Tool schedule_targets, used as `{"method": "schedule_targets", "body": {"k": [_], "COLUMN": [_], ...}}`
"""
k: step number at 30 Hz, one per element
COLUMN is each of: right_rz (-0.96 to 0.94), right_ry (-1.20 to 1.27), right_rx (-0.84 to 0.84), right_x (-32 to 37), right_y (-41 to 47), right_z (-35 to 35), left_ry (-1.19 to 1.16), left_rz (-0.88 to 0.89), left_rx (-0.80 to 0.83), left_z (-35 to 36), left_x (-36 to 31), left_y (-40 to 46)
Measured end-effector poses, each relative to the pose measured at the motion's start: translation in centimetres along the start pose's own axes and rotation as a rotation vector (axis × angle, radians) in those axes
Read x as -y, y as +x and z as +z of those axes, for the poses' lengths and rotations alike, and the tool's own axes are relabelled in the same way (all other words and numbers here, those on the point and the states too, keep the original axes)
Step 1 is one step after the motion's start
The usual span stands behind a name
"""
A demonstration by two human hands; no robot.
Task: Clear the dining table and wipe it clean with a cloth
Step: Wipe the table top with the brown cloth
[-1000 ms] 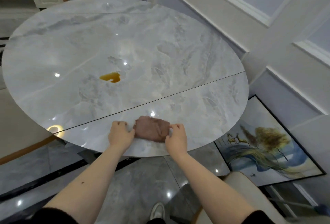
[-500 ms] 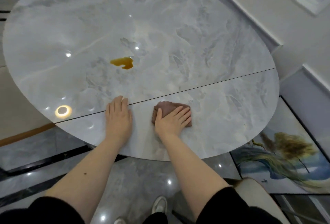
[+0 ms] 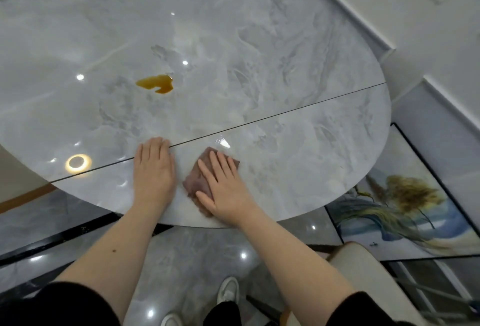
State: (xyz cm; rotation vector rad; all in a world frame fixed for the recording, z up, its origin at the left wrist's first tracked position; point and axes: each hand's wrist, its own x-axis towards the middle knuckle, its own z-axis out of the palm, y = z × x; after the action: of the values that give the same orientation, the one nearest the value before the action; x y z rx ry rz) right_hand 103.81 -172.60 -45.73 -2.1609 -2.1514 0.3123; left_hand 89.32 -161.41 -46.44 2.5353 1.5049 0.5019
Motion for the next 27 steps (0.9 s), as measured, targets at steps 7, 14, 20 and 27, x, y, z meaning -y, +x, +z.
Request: {"method": "schedule_targets", "body": {"k": [7,14,20,27], "right_rz": [0.097,0.167,0.321,0.636], "right_ry": [-0.075,-0.082,-0.057,-0.032], "right_rx": [0.064,0.057,0.025,-0.011], "right_x": [-6.0,-12.6,-18.5,-23.1], "right_y": [-6.7,-8.6,-8.6,-9.1], "right_z": [-1.3,-2.9,-3.6,-4.7], "left_ry": [-0.029,-0.080,-0.070,-0.004], "left_rz": [0.232,0.425,0.432,0.443], "left_rx": [0.067,0.110,0.173,0.193], "left_z": [1.0,3.9,6.4,7.0], "left_x": [-6.3,-15.2,-18.9,-19.9], "left_y": [0.6,1.1,1.9,1.9]}}
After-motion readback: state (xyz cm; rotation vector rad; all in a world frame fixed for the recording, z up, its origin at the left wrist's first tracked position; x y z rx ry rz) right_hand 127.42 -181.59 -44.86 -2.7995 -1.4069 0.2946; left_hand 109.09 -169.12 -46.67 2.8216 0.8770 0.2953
